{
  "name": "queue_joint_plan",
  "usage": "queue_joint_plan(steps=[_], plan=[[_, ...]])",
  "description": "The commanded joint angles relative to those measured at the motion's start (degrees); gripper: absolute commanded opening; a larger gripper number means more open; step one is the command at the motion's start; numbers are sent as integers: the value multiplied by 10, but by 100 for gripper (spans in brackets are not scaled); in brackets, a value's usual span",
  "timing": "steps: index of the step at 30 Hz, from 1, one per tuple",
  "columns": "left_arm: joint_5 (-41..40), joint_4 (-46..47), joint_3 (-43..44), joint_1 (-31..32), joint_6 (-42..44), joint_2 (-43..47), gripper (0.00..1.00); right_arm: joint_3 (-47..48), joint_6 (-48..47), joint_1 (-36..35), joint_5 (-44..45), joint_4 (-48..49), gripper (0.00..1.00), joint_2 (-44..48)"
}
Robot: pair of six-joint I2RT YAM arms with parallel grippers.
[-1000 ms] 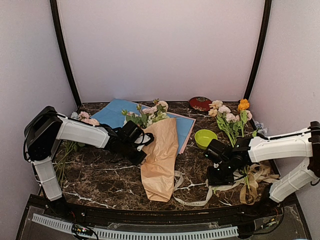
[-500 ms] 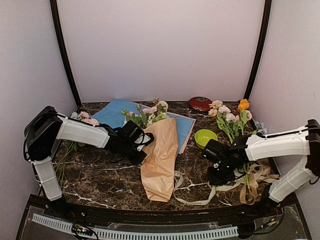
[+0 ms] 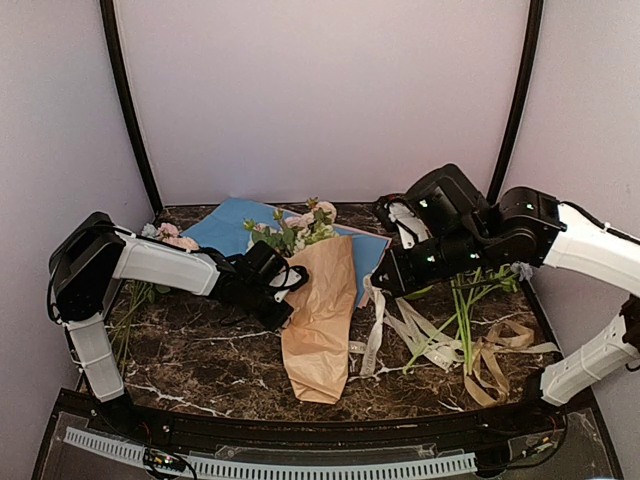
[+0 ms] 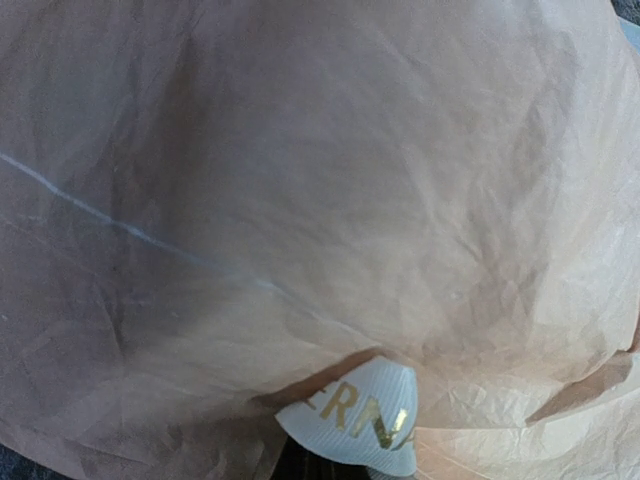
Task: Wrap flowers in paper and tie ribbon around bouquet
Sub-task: Adjust the ribbon at the center of the board.
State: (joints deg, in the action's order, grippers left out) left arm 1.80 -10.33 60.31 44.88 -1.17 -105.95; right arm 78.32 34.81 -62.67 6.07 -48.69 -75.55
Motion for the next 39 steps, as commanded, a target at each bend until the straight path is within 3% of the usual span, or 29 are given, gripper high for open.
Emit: queue_joint_plan(steps=[1, 7, 11, 14, 22, 27, 32, 34, 39], plan=[[-15, -70, -20, -6, 6, -42, 0, 62, -92, -48, -43, 70, 0, -23], [-14, -69, -21, -6, 6, -43, 0, 77, -106, -56, -19, 120, 0, 8], [-14, -68, -21, -6, 6, -44, 0, 13, -106, -57, -78, 227, 0, 49], [-13, -68, -21, -5, 6, -46, 0, -7, -96, -62, -127, 262, 0, 20], [-11, -69, -20, -6, 5, -49, 0, 145, -191, -110, -135, 281, 0, -51], [-10, -68, -21, -6, 5, -51, 0, 162, -214, -110, -139, 339, 0, -56], [-8, -68, -21, -6, 5, -54, 0, 177, -189, -110, -135, 276, 1, -129], [-7, -68, -20, -6, 5, -55, 0, 192, -177, -110, -99, 217, 11, -161], [-7, -69, -19, -6, 5, -57, 0, 230, -145, -88, -25, 70, 53, -204]])
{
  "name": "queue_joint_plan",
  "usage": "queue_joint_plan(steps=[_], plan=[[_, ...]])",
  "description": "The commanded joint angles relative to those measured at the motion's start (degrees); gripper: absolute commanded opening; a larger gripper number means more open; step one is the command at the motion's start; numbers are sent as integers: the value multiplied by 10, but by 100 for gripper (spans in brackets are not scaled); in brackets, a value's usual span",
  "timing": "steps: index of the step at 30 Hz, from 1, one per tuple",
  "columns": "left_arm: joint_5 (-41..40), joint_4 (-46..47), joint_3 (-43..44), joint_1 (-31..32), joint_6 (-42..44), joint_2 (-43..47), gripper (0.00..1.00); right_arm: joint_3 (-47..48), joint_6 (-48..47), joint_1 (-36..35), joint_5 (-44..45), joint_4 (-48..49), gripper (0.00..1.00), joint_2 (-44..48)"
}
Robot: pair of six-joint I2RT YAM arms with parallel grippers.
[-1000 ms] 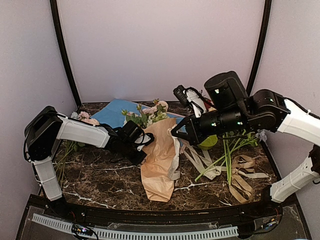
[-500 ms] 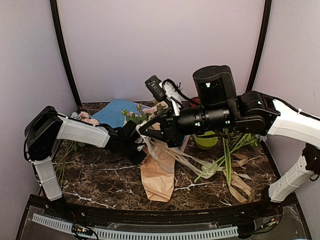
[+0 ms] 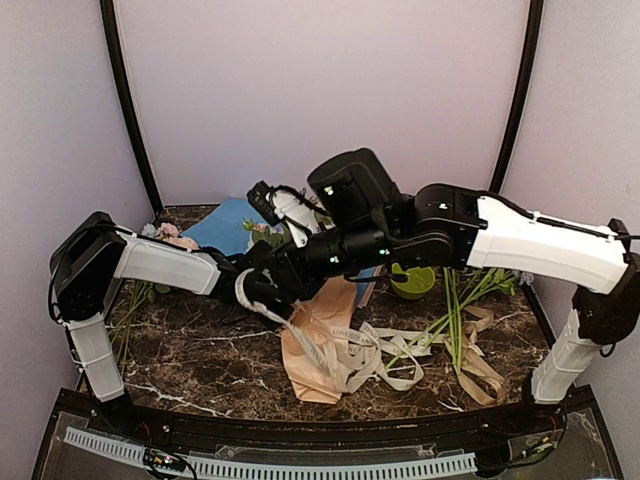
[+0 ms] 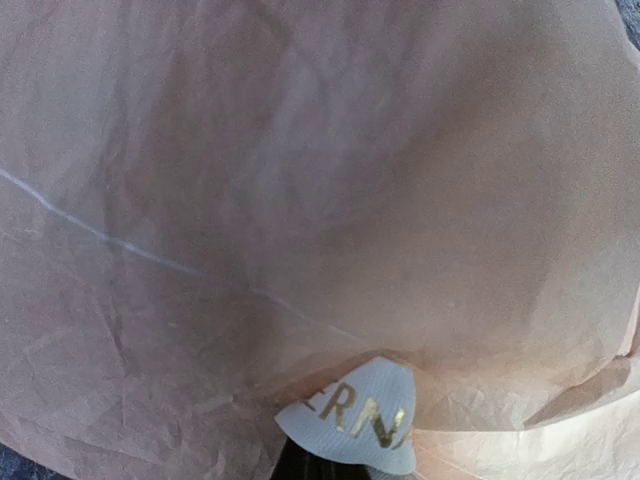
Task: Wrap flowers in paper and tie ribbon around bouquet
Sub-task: Adjust the ribbon at the center of the board.
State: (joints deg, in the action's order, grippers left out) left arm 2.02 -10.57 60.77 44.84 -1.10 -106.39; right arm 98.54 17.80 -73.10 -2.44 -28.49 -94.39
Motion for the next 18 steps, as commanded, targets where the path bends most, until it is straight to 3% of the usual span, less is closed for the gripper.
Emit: queue_joint_plan(steps=[1, 4, 10, 13, 18], plan=[[-9, -67, -24, -5, 4, -52, 0, 24, 29, 20, 70, -144, 57, -10], [-8, -67, -24, -6, 4, -52, 0, -31, 64, 48, 89, -141, 64, 43], [-7, -68, -23, -6, 4, -52, 0, -215, 200, 155, 115, -167, 65, 137], [-7, -69, -22, -5, 4, -53, 0, -295, 239, 163, 97, -165, 65, 140], [-6, -71, -21, -5, 4, -54, 0, -373, 278, 137, 43, -68, 64, 113]])
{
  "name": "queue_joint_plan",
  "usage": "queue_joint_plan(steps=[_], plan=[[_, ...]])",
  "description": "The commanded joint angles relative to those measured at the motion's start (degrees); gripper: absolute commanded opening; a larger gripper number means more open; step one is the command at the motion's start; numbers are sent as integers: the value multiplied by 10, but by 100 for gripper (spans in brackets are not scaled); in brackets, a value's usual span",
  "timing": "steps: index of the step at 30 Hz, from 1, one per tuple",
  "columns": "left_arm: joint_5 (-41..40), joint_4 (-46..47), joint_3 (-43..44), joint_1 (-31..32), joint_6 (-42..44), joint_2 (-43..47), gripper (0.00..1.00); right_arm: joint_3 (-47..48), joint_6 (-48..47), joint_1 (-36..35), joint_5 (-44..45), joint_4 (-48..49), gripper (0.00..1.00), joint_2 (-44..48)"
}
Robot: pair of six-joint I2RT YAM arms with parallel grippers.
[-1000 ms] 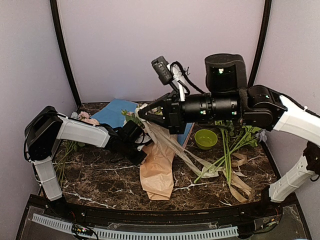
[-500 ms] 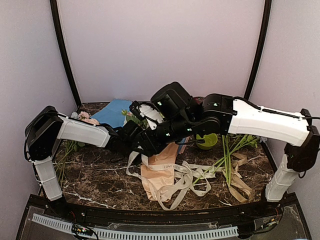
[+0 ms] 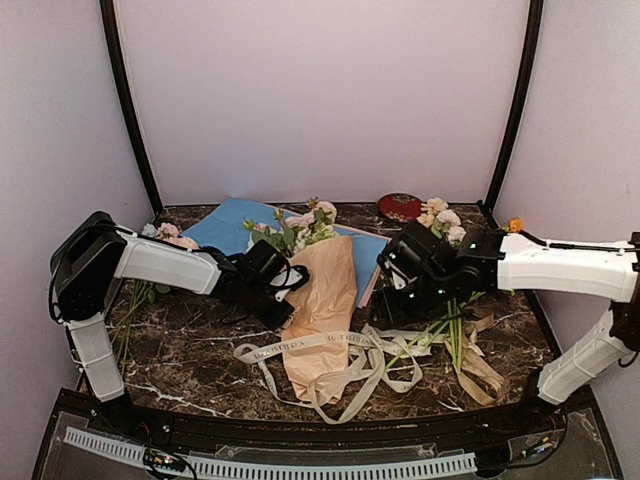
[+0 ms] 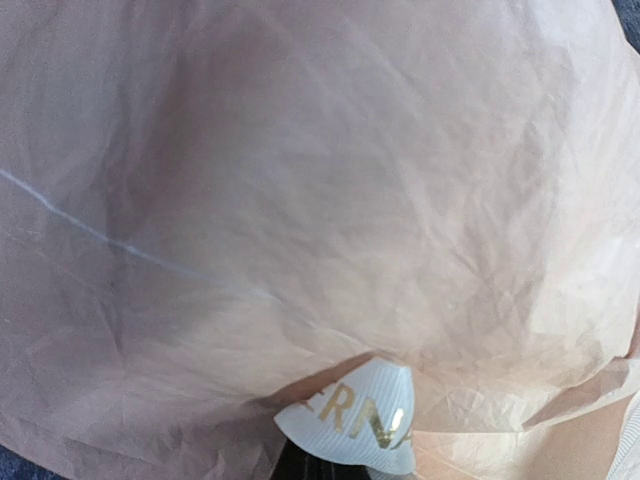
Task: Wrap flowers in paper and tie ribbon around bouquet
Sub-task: Adjust the ribbon at the center of the board.
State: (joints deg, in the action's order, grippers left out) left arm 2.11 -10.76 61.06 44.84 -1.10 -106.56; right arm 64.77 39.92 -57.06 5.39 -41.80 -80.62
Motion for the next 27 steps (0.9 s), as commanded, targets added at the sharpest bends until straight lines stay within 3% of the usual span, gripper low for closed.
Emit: queue_joint_plan(steps=[1, 6, 11, 15, 22, 27], plan=[[-7, -70, -23, -5, 4, -52, 0, -37, 58, -30, -41, 71, 64, -38], [-7, -71, -23, -5, 3, -52, 0, -35, 65, -49, -39, 72, 62, -126], [-5, -71, -23, -5, 3, -51, 0, -50, 77, -50, -33, 60, 45, -153], [-5, -70, -24, -5, 4, -51, 0, -55, 93, -49, 22, 8, 44, -153], [-4, -68, -24, -5, 4, -51, 0, -80, 91, -50, 36, -4, 44, -164], [-4, -67, -25, -5, 4, -52, 0, -120, 84, -39, 10, 69, 38, -158]])
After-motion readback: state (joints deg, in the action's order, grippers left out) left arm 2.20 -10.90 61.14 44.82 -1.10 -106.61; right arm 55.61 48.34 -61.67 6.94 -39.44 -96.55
